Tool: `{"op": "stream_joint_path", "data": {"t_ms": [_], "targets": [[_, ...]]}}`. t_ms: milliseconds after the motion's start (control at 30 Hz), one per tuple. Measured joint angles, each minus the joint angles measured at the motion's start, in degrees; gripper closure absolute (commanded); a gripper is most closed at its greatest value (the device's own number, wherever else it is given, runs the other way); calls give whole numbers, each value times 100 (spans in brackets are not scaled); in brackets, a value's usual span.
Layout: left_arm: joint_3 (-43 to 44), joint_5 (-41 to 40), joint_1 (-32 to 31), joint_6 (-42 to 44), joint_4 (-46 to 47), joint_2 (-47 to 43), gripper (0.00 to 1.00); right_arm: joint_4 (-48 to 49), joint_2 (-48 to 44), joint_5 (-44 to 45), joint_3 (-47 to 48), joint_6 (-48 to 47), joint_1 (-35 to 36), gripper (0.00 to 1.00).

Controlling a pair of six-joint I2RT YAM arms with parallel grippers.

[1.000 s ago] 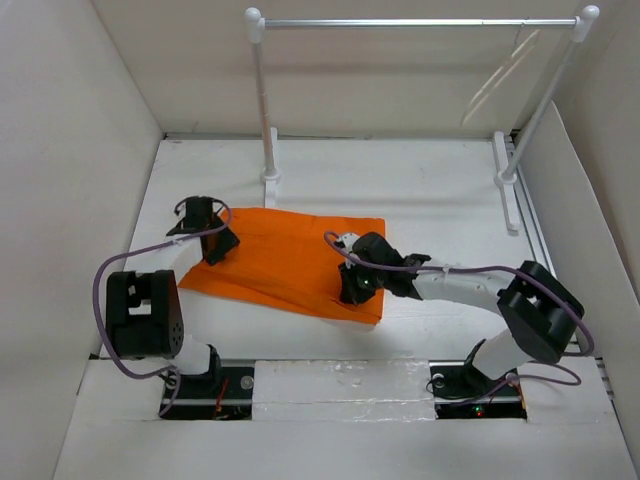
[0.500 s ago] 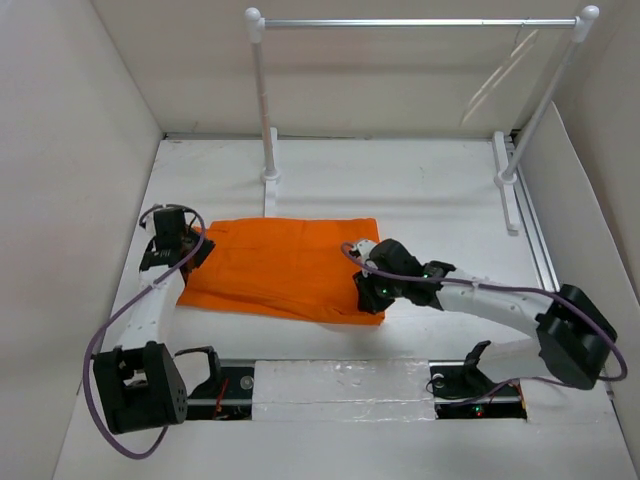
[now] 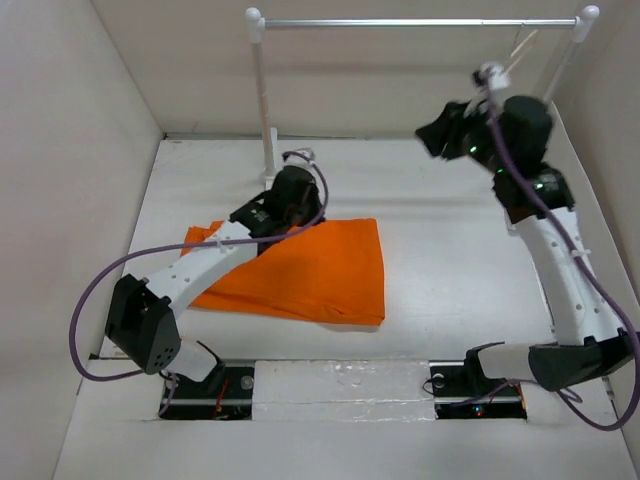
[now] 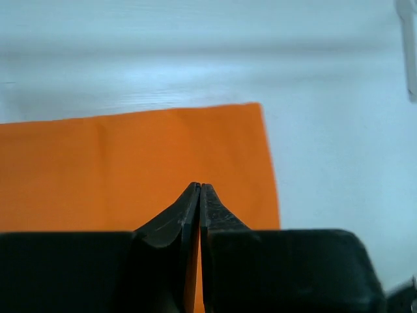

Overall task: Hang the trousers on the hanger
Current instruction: Grab a hanger with the right arm

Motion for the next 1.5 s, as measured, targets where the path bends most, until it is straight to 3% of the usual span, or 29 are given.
{"op": "stream_joint_path", "data": {"t_ms": [100,133,200,433,733,833,867,967,1000,1167,1233,1267,1500], "targets": [[87,-74,-780,157,94,55,89,249,310,-260,1434,192,-946,30],[87,-74,-951,184,96,52,80,302,400,-326,1742,310,-1250,28],[13,-57,-1163,195,160,37,76,424,553,-431,2085,564,-1781,24],[-866,90,-1497,59,299,-317,73,1014,1502,-1276,2105,1829,-2752,22],[-1047,177,-1513,28,328,-363,73,1788,2105,-1738,1633,2940,-2889,22],[-1047,173,-1513,26,328,-363,73,2262,2103,-1784,1453,3189,-2837,28],[-1047,168,-1513,24,328,-363,73,2441,2103,-1810,1366,3272,-2815,35],[-1047,168,-1513,0,326,-363,74,2820,2124,-1840,1119,3521,-2723,38],[-1047,168,-1513,-7,326,-363,74,2879,2151,-1849,1075,3569,-2682,45],[-1047,162,-1513,-44,326,-363,74,3108,2234,-1856,1025,3724,-2553,57],[-1047,153,-1513,-50,326,-363,74,3195,2232,-1856,1021,3764,-2549,58],[-1047,151,-1513,-52,328,-363,74,3241,2232,-1856,1005,3790,-2551,64],[-1047,146,-1513,-59,326,-363,74,3504,2232,-1860,826,3969,-2544,80]]}}
